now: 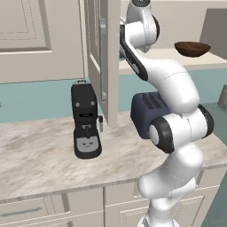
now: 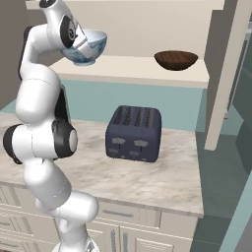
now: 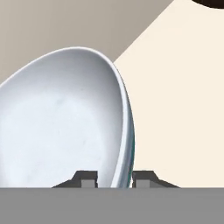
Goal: Take the smaller bowl and place it next to the appetizer plate on the dining counter , and place the larger bowl next to the plate with cooked food.
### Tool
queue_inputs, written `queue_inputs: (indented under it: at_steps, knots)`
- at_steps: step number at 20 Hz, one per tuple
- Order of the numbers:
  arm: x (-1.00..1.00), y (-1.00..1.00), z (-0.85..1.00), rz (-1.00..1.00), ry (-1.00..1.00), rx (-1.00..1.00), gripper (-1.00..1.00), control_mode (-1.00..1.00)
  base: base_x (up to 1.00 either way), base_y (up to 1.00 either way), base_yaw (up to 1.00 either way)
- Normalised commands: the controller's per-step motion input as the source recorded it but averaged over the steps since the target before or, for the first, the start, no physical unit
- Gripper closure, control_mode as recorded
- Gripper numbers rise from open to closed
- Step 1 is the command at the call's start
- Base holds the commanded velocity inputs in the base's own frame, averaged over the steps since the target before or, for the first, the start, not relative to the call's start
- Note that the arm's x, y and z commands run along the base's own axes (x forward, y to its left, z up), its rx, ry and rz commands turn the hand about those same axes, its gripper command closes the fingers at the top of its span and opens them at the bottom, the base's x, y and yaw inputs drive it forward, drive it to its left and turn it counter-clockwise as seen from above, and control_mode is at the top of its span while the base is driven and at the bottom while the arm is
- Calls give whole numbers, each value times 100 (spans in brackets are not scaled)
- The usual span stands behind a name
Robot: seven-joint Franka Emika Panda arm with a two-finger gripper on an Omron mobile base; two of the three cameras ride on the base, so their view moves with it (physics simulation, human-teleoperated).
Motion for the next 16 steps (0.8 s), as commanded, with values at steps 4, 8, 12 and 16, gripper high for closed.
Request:
queue_inputs:
  at_steps: [4, 8, 12, 16]
  knots:
    - [0, 0, 0, 0, 0, 0, 100, -100, 0, 0, 0]
    - [-22, -4, -6, -5, 0, 0, 100, -100, 0, 0, 0]
    - [-95, -41, -26, -14, 7, 3, 100, -100, 0, 0, 0]
    - [-100, -57, -14, -16, 9, 4, 100, -100, 0, 0, 0]
